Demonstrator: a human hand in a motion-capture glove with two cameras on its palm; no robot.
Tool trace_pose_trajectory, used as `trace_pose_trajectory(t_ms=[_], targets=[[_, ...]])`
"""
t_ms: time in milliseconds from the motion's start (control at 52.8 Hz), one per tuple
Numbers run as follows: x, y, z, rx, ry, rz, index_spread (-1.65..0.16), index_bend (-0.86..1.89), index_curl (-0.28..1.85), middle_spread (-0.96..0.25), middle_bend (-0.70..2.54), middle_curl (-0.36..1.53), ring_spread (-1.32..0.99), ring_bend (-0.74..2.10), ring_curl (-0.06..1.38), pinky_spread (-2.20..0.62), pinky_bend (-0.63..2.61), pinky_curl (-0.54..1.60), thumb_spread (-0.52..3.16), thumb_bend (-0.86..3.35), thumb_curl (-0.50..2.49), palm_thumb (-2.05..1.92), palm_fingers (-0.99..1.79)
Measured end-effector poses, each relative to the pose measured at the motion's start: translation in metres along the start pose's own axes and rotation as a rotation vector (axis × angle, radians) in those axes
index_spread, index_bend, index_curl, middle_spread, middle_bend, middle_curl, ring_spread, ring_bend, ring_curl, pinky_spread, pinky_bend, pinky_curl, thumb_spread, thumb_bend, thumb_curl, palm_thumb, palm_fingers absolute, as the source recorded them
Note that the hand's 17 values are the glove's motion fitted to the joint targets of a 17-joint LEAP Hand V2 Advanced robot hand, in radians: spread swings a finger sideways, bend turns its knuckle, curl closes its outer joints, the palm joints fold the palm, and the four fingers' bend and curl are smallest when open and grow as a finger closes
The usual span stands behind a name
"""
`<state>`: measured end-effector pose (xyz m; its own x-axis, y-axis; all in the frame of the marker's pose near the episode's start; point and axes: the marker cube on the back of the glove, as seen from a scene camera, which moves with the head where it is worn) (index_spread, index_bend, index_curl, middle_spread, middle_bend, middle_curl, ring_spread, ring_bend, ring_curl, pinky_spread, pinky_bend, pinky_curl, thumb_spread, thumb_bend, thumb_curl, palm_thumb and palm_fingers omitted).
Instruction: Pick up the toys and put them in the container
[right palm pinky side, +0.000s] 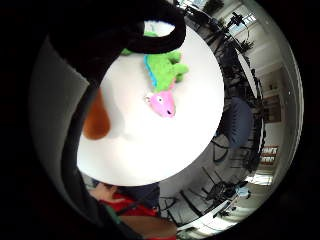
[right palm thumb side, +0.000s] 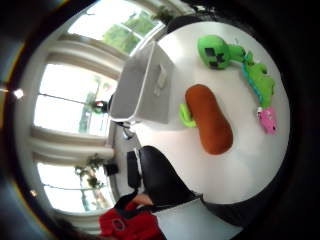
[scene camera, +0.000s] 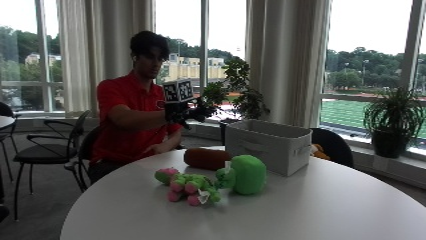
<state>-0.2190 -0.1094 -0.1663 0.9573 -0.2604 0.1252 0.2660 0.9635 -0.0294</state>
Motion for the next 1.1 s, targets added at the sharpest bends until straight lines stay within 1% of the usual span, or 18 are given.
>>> trace_pose_trajectory(t_ms=[95,227,341,417,531,644,739,777,834,853,891,928,947,966,1004,1023,1042,1099], targets=[[-0.015,-0.010,0.028,-0.063,0.054,-0.023,-0.34,0.06,0.19,-0.13,0.15,0.28,-0.21,0.37,0.27,0.04,0.92,0.45,0.95,-0.06,0.21,-0.07,-0.07],[-0.038,-0.016,0.080,-0.234,0.178,-0.076,-0.33,0.03,0.14,-0.11,0.15,0.28,-0.19,0.43,0.29,0.04,1.09,0.48,0.96,-0.05,0.23,-0.04,-0.13],[-0.048,-0.015,0.099,-0.284,0.229,-0.069,-0.33,0.01,0.10,-0.07,0.13,0.27,-0.12,0.41,0.30,0.04,1.27,0.51,0.97,-0.03,0.25,-0.01,-0.21],[-0.049,-0.015,0.106,-0.298,0.234,-0.074,-0.33,0.04,0.09,-0.06,0.12,0.26,-0.09,0.41,0.30,0.04,1.31,0.51,0.98,-0.01,0.26,0.02,-0.22],[-0.058,-0.011,0.157,-0.430,0.298,-0.122,-0.36,0.12,0.11,-0.05,0.09,0.23,-0.05,0.41,0.30,0.03,1.35,0.50,1.05,0.03,0.29,0.14,-0.18],[-0.047,-0.015,0.161,-0.493,0.281,-0.074,-0.38,0.15,0.13,-0.02,0.06,0.20,-0.03,0.42,0.31,0.01,1.38,0.49,1.09,0.03,0.31,0.20,-0.16],[-0.033,-0.024,0.156,-0.491,0.258,-0.026,-0.40,0.13,0.14,0.00,0.02,0.16,-0.03,0.61,0.35,-0.05,1.41,0.48,1.13,0.04,0.33,0.25,-0.10],[-0.032,-0.024,0.156,-0.479,0.265,-0.013,-0.40,0.11,0.13,0.01,0.01,0.14,-0.09,0.83,0.41,-0.11,1.41,0.47,1.17,0.07,0.35,0.31,0.01],[-0.037,-0.021,0.159,-0.445,0.274,-0.001,-0.41,0.11,0.13,0.01,0.02,0.11,-0.14,0.97,0.43,-0.18,1.46,0.46,1.21,0.08,0.36,0.34,0.04],[-0.039,-0.020,0.160,-0.427,0.276,0.000,-0.42,0.09,0.12,0.01,0.01,0.10,-0.18,1.05,0.45,-0.23,1.52,0.47,1.23,0.10,0.37,0.37,0.12],[-0.039,-0.021,0.160,-0.385,0.282,0.001,-0.42,0.10,0.12,0.01,0.03,0.09,-0.21,1.10,0.45,-0.27,1.54,0.46,1.26,0.11,0.38,0.40,0.13],[-0.036,-0.024,0.159,-0.346,0.291,-0.001,-0.43,0.12,0.12,0.00,0.07,0.09,-0.25,1.15,0.47,-0.31,1.56,0.45,1.29,0.14,0.40,0.45,0.23],[-0.034,-0.026,0.159,-0.330,0.296,-0.003,-0.43,0.11,0.12,0.01,0.04,0.08,-0.25,1.15,0.46,-0.32,1.58,0.45,1.29,0.13,0.39,0.43,0.13],[-0.033,-0.027,0.158,-0.313,0.301,-0.005,-0.43,0.16,0.15,-0.01,0.11,0.09,-0.28,1.20,0.49,-0.34,1.56,0.45,1.30,0.16,0.41,0.48,0.27],[-0.031,-0.029,0.157,-0.284,0.309,-0.014,-0.44,0.24,0.16,-0.04,0.17,0.10,-0.33,1.17,0.47,-0.36,1.48,0.42,1.25,0.17,0.45,0.54,0.39],[-0.030,-0.030,0.156,-0.273,0.314,-0.019,-0.44,0.13,0.14,-0.02,0.07,0.08,-0.32,1.19,0.47,-0.37,1.55,0.43,1.30,0.16,0.43,0.51,0.27],[-0.029,-0.031,0.156,-0.264,0.318,-0.026,-0.44,0.28,0.20,-0.06,0.20,0.12,-0.35,1.18,0.48,-0.38,1.45,0.41,1.23,0.19,0.47,0.58,0.44],[-0.025,-0.034,0.154,-0.249,0.326,-0.041,-0.45,0.34,0.21,-0.12,0.27,0.14,-0.39,1.13,0.46,-0.40,1.36,0.38,1.14,0.22,0.53,0.68,0.60]])
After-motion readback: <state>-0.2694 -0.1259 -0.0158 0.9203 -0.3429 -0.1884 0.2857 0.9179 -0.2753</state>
